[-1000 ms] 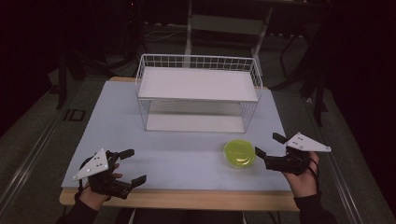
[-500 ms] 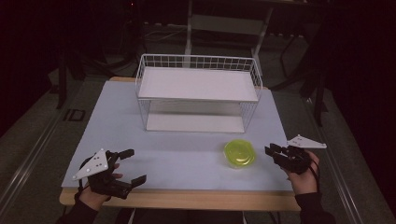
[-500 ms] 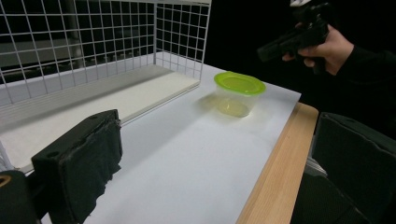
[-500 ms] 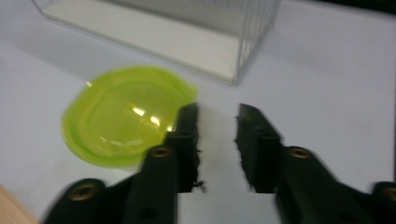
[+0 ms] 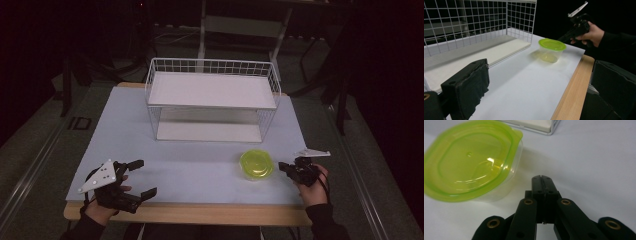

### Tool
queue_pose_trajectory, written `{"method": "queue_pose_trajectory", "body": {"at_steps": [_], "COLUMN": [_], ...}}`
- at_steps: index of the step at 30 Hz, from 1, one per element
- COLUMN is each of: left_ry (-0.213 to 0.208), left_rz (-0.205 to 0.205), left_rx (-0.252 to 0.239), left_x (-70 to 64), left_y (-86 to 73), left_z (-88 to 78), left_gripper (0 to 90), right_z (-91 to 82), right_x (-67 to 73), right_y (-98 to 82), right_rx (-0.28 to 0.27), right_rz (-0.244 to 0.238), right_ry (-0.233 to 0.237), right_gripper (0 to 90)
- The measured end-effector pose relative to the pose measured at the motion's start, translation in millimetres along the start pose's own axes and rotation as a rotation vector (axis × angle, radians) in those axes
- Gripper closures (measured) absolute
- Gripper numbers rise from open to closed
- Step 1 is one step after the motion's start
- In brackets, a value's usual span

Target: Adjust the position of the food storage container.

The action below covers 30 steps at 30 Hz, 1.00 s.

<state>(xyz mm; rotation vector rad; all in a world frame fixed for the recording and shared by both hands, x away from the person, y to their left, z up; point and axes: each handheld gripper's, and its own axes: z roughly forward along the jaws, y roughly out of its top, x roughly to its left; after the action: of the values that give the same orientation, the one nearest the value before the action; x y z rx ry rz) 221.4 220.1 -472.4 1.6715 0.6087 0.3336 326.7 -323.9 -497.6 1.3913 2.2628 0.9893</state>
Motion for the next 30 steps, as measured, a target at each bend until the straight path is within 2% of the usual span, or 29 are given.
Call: {"method": "queue_pose_trajectory", "body": {"at_steps": [3, 6, 7, 8, 10, 14, 21, 28, 30], "left_ry": [-0.002, -0.001, -0.001, -0.001, -0.001, -0.003, -0.004, -0.005, -0.005], "left_rz": [-0.001, 0.0, -0.001, 0.0, 0.001, 0.0, 0.003, 0.006, 0.005], "left_rx": [-0.002, -0.003, -0.004, -0.003, -0.003, -0.005, -0.006, -0.002, -0.002], "left_x": [0.1, 0.1, 0.1, 0.0, -0.2, 0.0, -0.5, -0.8, -0.7], "left_y": [0.0, 0.0, 0.1, 0.1, 0.2, 0.2, 0.5, 0.6, 0.5], "left_z": [-0.1, -0.1, 0.1, 0.1, 0.0, -0.1, -0.1, -0.2, -0.1], "left_gripper": [2.8, 2.8, 2.8, 2.8, 2.8, 2.8, 2.8, 2.8, 2.8], "right_z": [11.1, 15.7, 22.0, 24.0, 26.9, 36.6, 44.7, 53.6, 57.0], "right_x": [1.0, 1.5, 2.3, 3.2, 4.7, 13.1, 26.4, 44.3, 49.4], "right_y": [-2.2, -2.8, -2.3, -2.0, -1.7, -1.4, -0.9, 6.7, 9.4], "right_rx": [0.021, 0.032, 0.033, 0.035, 0.043, 0.06, 0.072, 0.07, 0.072], "right_rz": [0.008, 0.013, 0.026, 0.035, 0.023, 0.028, 0.021, -0.023, -0.018], "right_ry": [-0.01, 0.006, 0.031, 0.038, 0.036, 0.085, 0.14, 0.165, 0.178], "right_gripper": [90.0, 90.0, 90.0, 90.0, 90.0, 90.0, 90.0, 90.0, 90.0]}}
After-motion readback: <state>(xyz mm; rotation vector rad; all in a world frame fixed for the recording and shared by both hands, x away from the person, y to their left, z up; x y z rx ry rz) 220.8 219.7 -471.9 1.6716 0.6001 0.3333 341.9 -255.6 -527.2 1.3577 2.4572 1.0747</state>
